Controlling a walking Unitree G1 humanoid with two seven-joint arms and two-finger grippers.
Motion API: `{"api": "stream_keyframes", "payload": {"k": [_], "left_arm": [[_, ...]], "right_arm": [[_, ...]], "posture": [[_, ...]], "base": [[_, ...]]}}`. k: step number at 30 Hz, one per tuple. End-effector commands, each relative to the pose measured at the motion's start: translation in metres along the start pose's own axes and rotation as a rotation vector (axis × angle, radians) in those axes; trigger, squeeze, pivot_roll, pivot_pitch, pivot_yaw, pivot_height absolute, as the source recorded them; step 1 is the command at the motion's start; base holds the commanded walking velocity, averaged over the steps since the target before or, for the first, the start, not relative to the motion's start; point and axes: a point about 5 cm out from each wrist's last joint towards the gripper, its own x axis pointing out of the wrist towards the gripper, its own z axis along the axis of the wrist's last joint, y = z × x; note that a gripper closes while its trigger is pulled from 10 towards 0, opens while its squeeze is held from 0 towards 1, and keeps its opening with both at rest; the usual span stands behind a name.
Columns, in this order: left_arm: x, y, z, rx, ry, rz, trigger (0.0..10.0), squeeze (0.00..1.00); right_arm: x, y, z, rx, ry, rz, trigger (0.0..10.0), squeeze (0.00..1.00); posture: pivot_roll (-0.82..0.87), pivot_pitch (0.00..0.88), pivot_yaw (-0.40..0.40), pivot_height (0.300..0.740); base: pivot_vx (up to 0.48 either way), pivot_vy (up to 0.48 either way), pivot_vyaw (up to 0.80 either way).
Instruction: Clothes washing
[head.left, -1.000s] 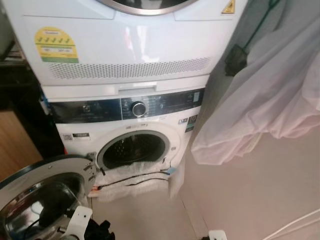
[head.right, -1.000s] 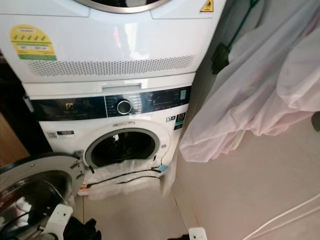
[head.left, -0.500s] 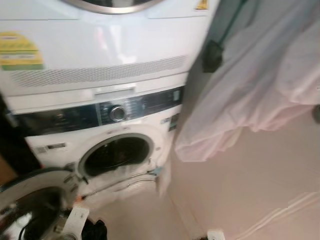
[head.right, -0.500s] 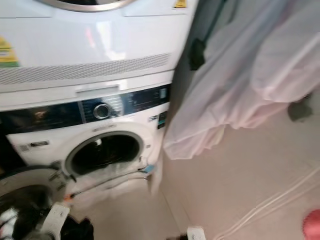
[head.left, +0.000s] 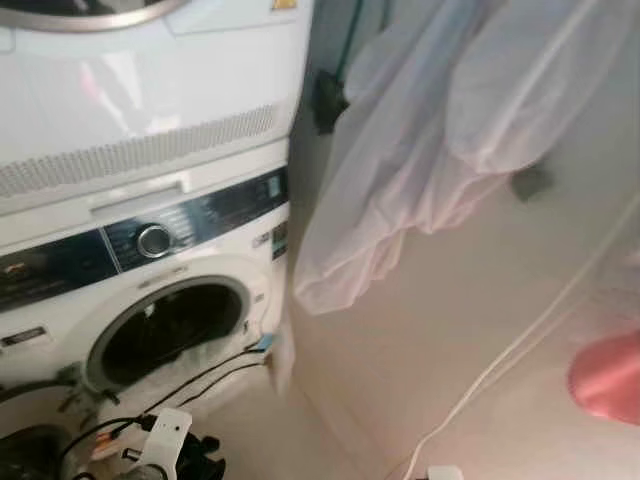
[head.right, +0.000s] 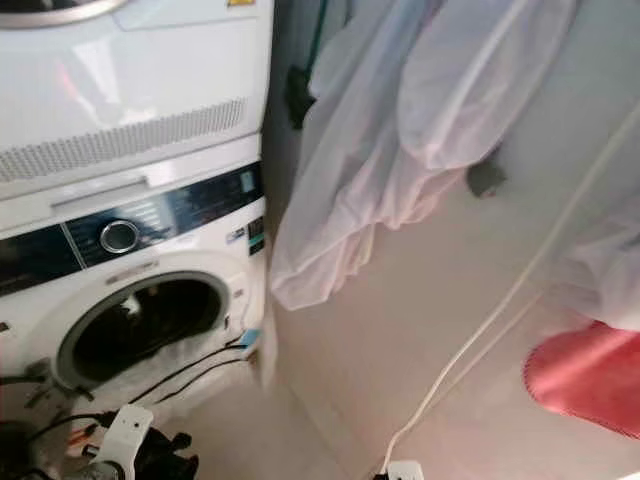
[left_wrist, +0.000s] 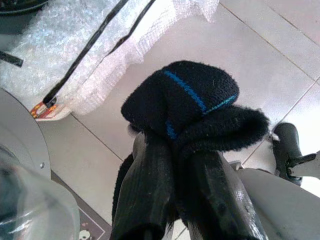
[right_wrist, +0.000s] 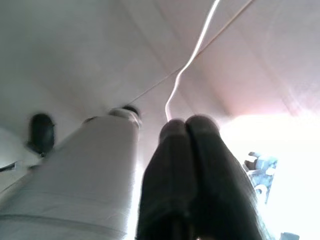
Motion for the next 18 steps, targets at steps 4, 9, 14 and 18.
{"api": "stream_keyframes", "payload": {"k": [4, 9, 14, 18], "left_arm": [[-0.0002, -0.0001, -0.0016, 0.011, 0.008, -0.005, 10.0, 0.0], [-0.0002, -0.0004, -0.0013, 0.008, 0.005, -0.005, 10.0, 0.0], [-0.0002, -0.0003, -0.0008, 0.002, -0.003, -0.001, 10.0, 0.0], [-0.0002, 0.0, -0.0004, 0.001, -0.007, 0.003, 10.0, 0.0]], "right_arm": [[0.0005, -0.0013, 0.0037, 0.009, -0.017, -0.006, 10.0, 0.0], [0.0004, -0.0016, 0.0037, 0.012, -0.019, -0.007, 10.0, 0.0], [0.0003, -0.0015, 0.0039, 0.02, -0.024, -0.007, 10.0, 0.0], [0.0003, -0.0015, 0.0044, 0.029, -0.031, -0.006, 10.0, 0.0]], "posture": [[0.17, 0.0, -0.116, 0.74], [0.17, 0.0, -0.117, 0.74], [0.17, 0.0, -0.117, 0.74], [0.17, 0.0, -0.117, 0.74]], "base": [[0.0, 0.0, 0.0], [0.0, 0.0, 0.0], [0.0, 0.0, 0.0], [0.0, 0.0, 0.0]]}}
